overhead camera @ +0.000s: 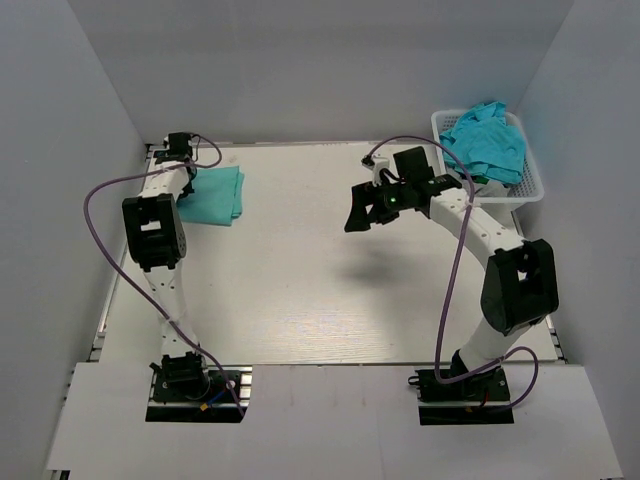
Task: Fold and stack the t-shirts
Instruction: Put the neatly folded tshirt into the corner of the board with the left arm
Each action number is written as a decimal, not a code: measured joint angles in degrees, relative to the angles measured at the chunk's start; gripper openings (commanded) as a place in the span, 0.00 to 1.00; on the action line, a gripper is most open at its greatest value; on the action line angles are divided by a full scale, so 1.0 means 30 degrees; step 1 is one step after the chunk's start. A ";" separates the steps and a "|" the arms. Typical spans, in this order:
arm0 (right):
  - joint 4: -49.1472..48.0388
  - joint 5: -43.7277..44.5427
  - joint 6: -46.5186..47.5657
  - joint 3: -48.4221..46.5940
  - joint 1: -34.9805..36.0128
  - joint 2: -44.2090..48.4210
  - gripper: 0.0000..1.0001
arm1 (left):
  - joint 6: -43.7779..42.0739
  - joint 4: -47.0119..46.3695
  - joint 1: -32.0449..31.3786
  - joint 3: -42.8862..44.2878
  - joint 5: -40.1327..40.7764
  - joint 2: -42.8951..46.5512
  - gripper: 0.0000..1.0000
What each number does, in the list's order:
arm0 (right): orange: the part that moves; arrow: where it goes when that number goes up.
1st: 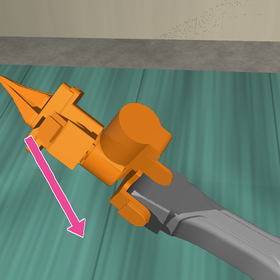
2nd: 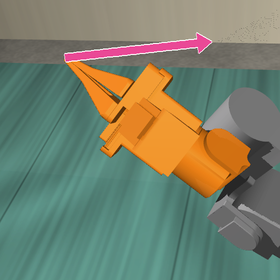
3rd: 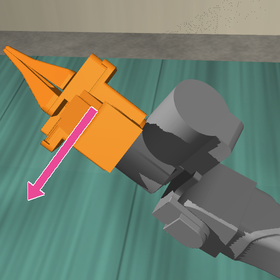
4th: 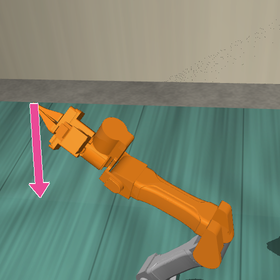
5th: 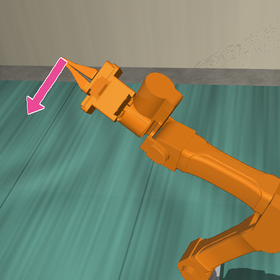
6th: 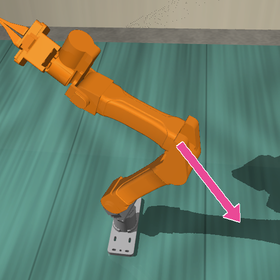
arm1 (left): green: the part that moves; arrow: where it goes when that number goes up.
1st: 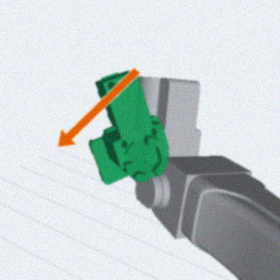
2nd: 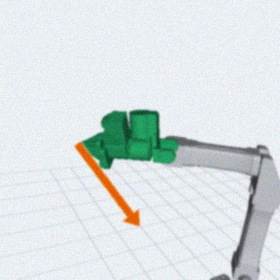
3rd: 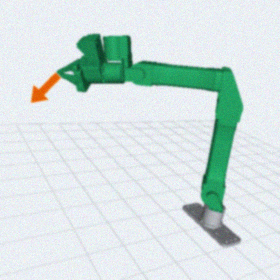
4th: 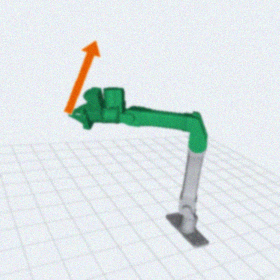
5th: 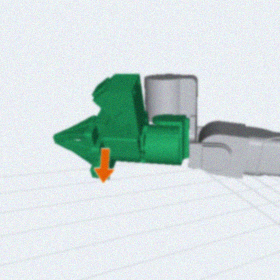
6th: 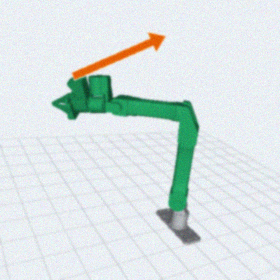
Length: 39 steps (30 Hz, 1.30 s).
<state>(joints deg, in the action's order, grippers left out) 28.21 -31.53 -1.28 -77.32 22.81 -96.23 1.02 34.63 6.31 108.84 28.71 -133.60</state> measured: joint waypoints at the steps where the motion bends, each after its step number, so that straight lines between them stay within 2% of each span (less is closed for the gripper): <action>1: 0.0146 0.0146 0.0007 -0.0117 0.0000 0.0029 0.90 | -0.0233 -0.0153 0.0175 0.0204 0.0080 -0.0160 0.00; 5: 0.0656 0.0692 0.0007 -0.0568 -0.0036 0.0066 0.90 | -0.0918 -0.0306 0.0882 0.2455 0.0270 -0.1647 0.00; 8: 0.0889 0.0896 -0.0007 -0.0911 -0.0073 0.0066 0.90 | -0.1275 -0.0568 0.1333 0.3126 0.0226 -0.2215 0.00; 16: 0.1202 0.0714 -0.0386 -0.2310 -0.0102 -0.0568 0.90 | -0.2382 -0.1239 0.1778 0.4080 0.0146 -0.2958 0.12; 17: 0.1239 0.0619 -0.0466 -0.2317 -0.0102 -0.0743 0.90 | -0.2441 -0.1224 0.1778 0.4357 0.0138 -0.3089 0.16; 18: 0.1311 0.0554 -0.0503 -0.2317 -0.0102 -0.0911 0.90 | -0.2514 -0.1268 0.1778 0.4656 0.0102 -0.3235 0.31; 19: 0.1377 0.0488 -0.0532 -0.2317 -0.0102 -0.1086 0.90 | -0.2623 -0.1268 0.1778 0.4947 0.0036 -0.3410 0.40; 21: 0.1574 0.0393 -0.0612 -0.2324 -0.0102 -0.1435 0.90 | -0.2674 -0.1319 0.1778 0.5370 -0.0175 -0.3657 0.47; 22: 0.1676 0.0321 -0.0670 -0.2339 -0.0102 -0.1588 0.90 | -0.2659 -0.1290 0.1778 0.5595 -0.0240 -0.3781 0.57; 23: 0.1785 0.0284 -0.0721 -0.2419 -0.0102 -0.1749 0.90 | -0.2703 -0.1253 0.1778 0.5727 -0.0277 -0.3854 0.60; 25: 0.1960 0.0211 -0.0809 -0.2674 -0.0102 -0.1996 0.90 | -0.2645 -0.1093 0.1778 0.5814 -0.0270 -0.3898 0.77; 27: 0.1960 0.0066 -0.0896 -0.2754 -0.0102 -0.2040 0.90 | -0.2579 -0.0998 0.1778 0.5807 -0.0197 -0.3759 1.00; 34: 0.0597 -0.1137 -0.1370 -0.1953 -0.0117 -0.1450 0.90 | -0.1326 0.1326 0.1763 0.5238 0.0342 -0.1311 1.00; 39: -0.1056 -0.1632 -0.1974 0.1013 -0.0117 0.1173 0.90 | 0.0721 0.3381 0.1727 0.5333 -0.0015 0.2098 1.00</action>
<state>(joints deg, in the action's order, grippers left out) 25.04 -36.42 -7.20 -74.28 22.46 -92.71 3.18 44.77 11.49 124.84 28.67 -127.31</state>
